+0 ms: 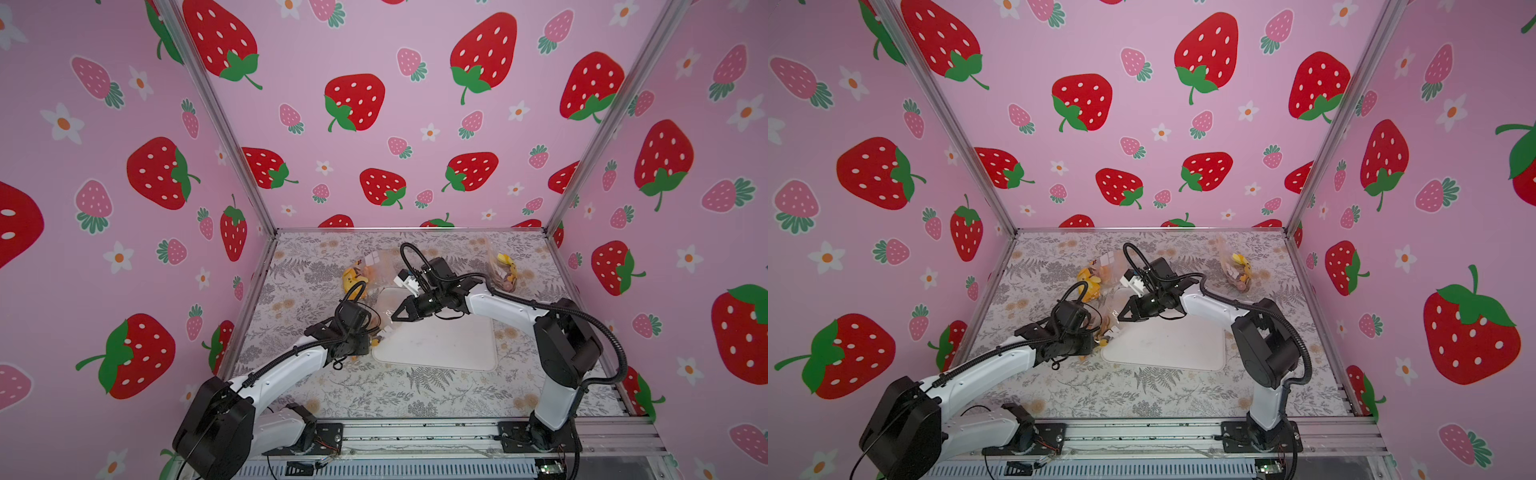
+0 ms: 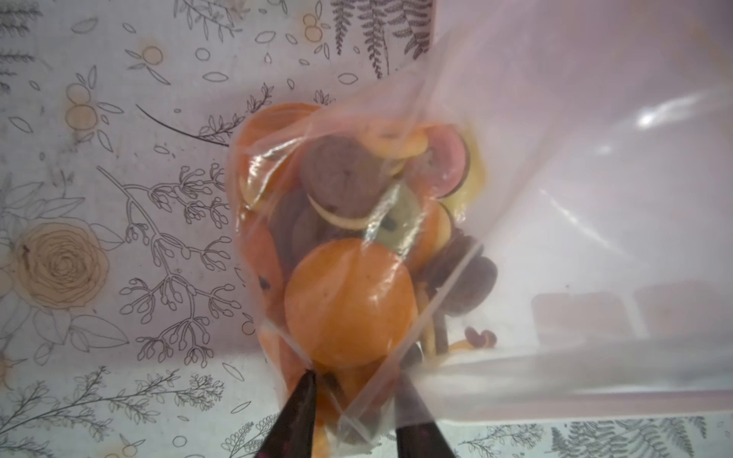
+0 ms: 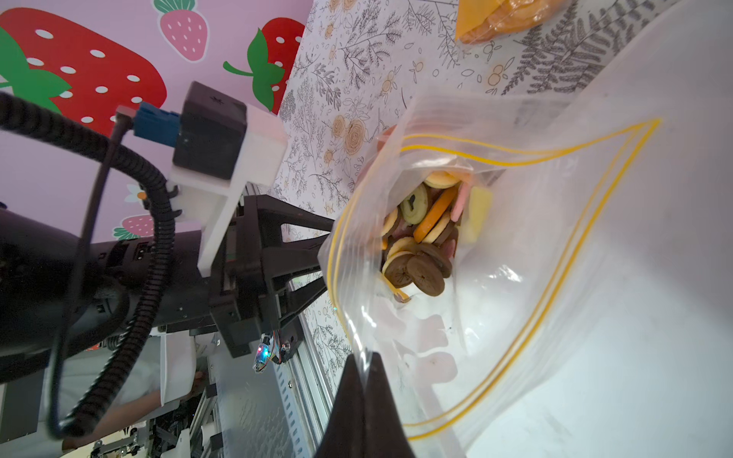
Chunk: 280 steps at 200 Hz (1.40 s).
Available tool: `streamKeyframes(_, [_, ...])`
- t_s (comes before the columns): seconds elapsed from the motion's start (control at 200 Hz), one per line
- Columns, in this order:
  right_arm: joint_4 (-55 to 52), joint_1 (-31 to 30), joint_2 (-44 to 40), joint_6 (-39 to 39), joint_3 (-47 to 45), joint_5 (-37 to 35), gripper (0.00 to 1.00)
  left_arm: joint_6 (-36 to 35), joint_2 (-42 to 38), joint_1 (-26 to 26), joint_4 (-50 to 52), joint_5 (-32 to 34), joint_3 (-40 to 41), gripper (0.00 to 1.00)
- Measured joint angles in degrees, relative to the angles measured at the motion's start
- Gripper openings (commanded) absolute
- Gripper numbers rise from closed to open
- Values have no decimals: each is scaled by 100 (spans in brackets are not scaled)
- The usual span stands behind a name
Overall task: Pour cookies out of the ziploc bag
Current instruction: 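Pour the cookies out of the ziploc bag onto the tray.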
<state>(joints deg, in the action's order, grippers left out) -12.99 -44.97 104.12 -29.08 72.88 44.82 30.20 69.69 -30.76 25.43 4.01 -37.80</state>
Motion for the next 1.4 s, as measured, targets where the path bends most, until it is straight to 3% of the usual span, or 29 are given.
streamKeyframes(0.115, [9,-2,-61,-31,-31,9,0,-42,0,0,-4,9,-44,14])
streamKeyframes(0.25, [11,-2,-120,-87,-31,20,0,-66,2,0,22,9,-122,7])
streamKeyframes(0.275, [11,-2,-129,-92,-31,22,0,-63,2,0,35,7,-144,0])
streamKeyframes(0.685, [35,0,-256,-201,-50,85,0,-133,-188,0,400,4,-343,0])
streamKeyframes(1.026, [146,0,-896,-459,-385,389,0,-107,-767,-59,1561,-363,-1117,0])
streamKeyframes(1.186, [157,109,-1137,-632,-472,433,0,-216,-527,-142,2208,-673,-1967,0])
streamKeyframes(1.401, [184,721,-1117,-925,-879,205,0,-581,378,-170,2402,-1064,-2656,0])
